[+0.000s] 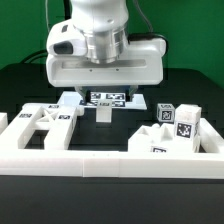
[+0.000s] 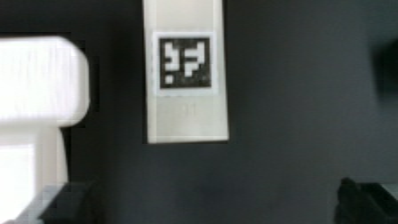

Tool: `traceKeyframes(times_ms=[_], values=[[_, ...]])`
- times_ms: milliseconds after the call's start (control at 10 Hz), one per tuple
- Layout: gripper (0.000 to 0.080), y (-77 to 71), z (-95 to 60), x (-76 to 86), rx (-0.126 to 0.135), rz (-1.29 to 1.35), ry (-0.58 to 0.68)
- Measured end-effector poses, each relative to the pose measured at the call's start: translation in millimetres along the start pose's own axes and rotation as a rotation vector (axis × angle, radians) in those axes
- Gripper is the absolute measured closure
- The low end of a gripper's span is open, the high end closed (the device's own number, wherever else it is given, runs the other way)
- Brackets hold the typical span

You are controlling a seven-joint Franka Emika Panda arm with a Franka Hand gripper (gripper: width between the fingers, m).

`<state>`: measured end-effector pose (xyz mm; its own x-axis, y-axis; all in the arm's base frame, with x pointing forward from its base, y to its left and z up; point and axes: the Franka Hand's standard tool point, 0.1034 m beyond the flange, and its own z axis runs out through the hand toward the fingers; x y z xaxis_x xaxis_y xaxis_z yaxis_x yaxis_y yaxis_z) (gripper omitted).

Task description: Assemble chair

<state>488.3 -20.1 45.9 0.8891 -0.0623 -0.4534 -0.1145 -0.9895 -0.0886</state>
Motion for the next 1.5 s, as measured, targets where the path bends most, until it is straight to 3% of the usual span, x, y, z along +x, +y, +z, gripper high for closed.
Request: traceKeyframes(times_ms=[100, 300, 500, 600, 1500], values=[[0.015, -0.8, 3.9, -1.5, 0.003, 0.021, -0.051], [0.015, 1.4, 18.0, -10.7, -0.044, 0.056, -0.227], [0.015, 3.2, 17.2, -13.0, -0.065, 0.082, -0.367], [0.015, 3.3, 18.2, -5.3, -0.069, 0.078, -0.34], [0.015, 9.8, 28.2, -10.2, -0.048, 0.007, -0.395]])
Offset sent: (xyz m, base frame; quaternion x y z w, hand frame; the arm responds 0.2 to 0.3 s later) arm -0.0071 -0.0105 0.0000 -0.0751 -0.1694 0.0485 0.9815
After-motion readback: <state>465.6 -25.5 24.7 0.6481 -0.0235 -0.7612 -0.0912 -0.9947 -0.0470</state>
